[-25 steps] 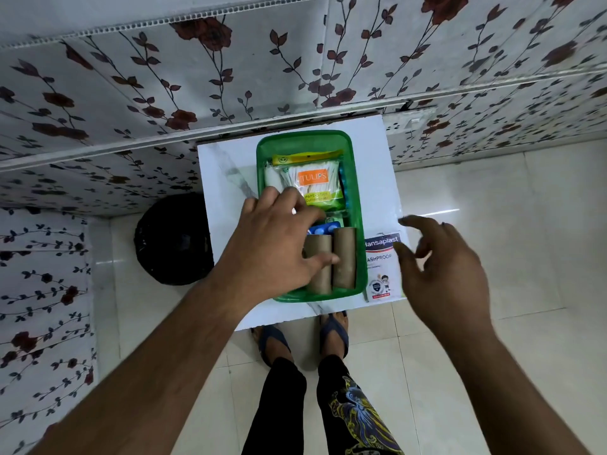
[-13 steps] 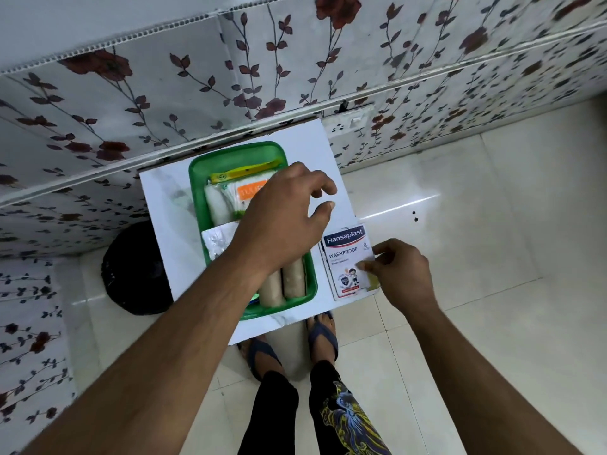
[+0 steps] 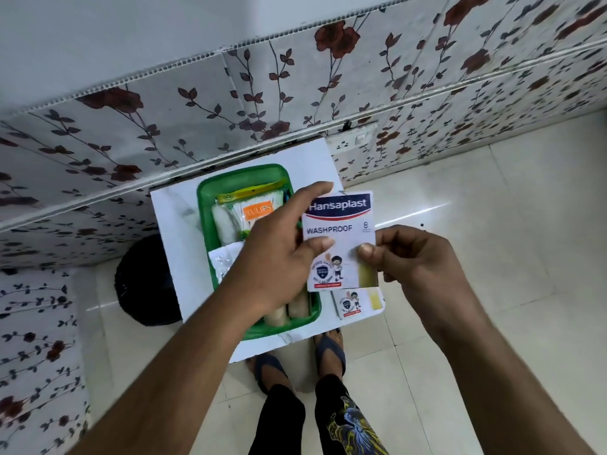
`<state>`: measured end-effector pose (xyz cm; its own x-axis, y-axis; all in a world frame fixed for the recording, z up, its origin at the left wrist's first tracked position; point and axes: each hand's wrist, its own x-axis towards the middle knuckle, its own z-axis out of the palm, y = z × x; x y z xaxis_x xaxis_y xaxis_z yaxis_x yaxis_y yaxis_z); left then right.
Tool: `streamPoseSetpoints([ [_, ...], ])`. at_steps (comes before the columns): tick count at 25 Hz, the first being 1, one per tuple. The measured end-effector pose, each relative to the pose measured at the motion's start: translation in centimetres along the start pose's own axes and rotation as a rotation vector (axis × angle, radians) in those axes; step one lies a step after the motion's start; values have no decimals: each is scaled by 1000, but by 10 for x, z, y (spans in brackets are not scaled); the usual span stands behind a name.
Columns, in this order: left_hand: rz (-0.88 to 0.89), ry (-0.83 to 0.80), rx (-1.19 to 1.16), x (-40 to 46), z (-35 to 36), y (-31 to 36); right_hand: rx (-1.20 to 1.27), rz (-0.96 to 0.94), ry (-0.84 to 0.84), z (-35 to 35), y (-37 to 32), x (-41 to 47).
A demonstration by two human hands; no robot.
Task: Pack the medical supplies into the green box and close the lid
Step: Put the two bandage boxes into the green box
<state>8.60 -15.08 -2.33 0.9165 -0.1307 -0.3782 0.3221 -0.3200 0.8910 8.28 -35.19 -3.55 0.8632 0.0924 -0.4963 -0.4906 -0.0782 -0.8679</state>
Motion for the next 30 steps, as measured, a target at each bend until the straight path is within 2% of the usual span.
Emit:
streamPoseSetpoints([
  [2,-57,181,-35,-10,-32,-9,-108,12,52,7,5,8],
  [4,-116,347,89,-13,-69,-23,-377,80,211,4,26,20],
  [5,-135,396,179,-11,-83,-31,-540,133,239,2,38,23],
  [7,-123,424,440,-3,-92,-45,-805,237,162,2,65,25],
  [10,-79,390,804,6,-88,-58,-961,318,56,8,91,24],
  [15,52,433,1073,-6,-90,-71,-1038,247,161,14,97,21],
  [19,-47,253,1246,-10,-86,-80,-941,220,230,9,86,17],
  [26,-144,227,1183,4,-94,-89,-570,31,479,-3,23,3],
  [28,-163,219,1135,5,-95,-89,-387,-60,446,7,-5,-5],
  [30,-150,224,1087,3,-97,-85,-251,-96,279,31,-25,-9],
])
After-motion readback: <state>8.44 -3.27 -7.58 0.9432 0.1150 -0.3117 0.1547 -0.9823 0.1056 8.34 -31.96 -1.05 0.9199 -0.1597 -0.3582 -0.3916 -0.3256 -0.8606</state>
